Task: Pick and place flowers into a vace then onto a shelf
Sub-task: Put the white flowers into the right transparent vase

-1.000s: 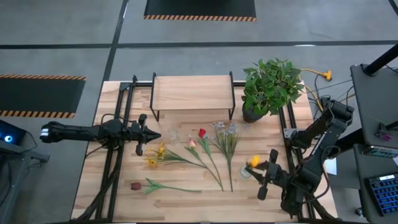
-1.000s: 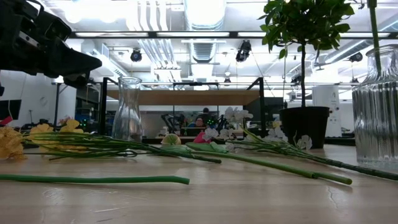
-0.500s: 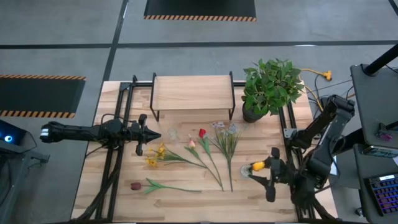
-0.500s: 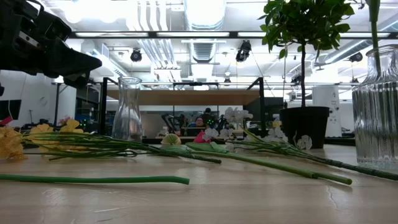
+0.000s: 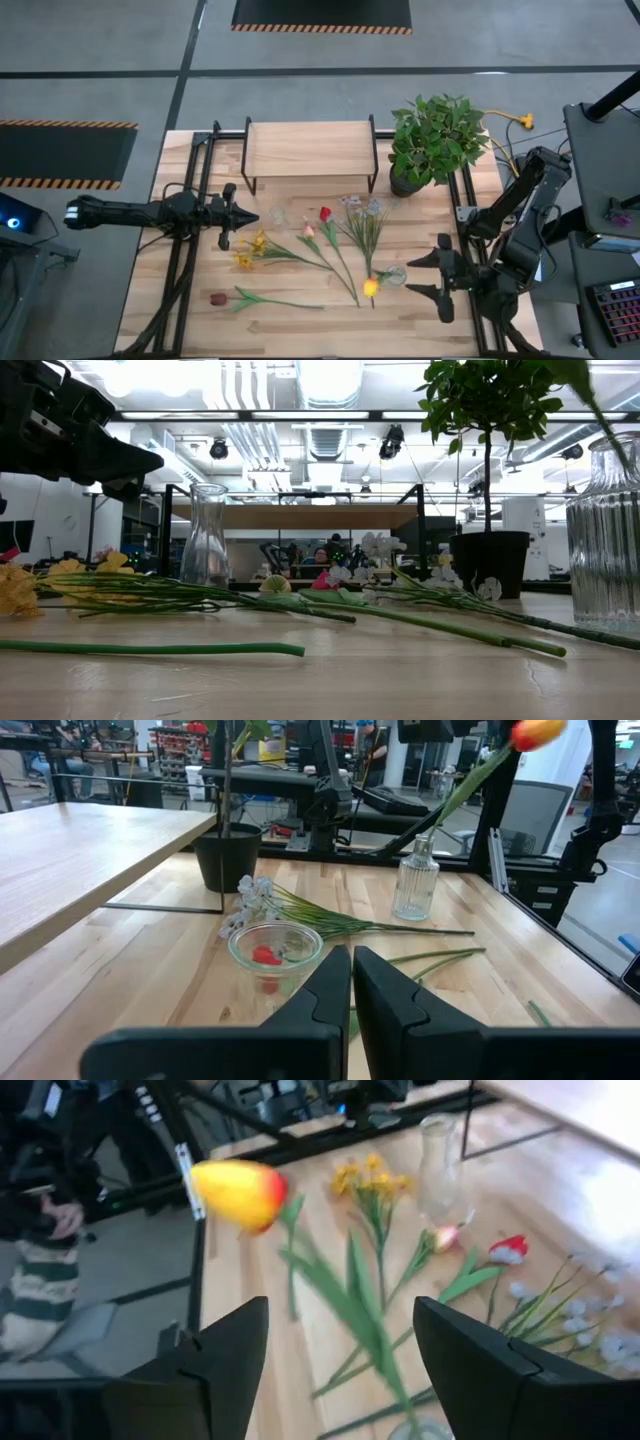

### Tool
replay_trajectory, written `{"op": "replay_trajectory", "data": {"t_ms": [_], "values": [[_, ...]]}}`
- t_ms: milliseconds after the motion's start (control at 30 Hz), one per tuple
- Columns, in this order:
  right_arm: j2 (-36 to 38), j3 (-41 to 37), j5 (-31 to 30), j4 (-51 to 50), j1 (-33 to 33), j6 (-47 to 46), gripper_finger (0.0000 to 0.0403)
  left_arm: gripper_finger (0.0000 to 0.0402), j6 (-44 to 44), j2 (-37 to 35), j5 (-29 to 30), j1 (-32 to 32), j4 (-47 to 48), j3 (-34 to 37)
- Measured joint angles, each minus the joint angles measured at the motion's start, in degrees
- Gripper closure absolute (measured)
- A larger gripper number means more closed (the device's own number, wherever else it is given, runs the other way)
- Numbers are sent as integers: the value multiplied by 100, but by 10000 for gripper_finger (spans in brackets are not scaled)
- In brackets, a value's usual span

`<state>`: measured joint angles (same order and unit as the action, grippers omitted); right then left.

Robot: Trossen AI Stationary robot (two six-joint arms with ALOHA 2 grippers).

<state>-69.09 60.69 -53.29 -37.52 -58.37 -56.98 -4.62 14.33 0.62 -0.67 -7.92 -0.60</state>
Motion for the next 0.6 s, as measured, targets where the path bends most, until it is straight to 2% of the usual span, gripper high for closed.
{"op": "replay_trajectory", "data": {"t_ms": [267,600], "values": [[99,0,-110,-21,0,-130,170,402,0,0,-2,0,2,2],[239,0,-1345,-130,4,-133,180,402,0,0,0,-2,0,4]]}}
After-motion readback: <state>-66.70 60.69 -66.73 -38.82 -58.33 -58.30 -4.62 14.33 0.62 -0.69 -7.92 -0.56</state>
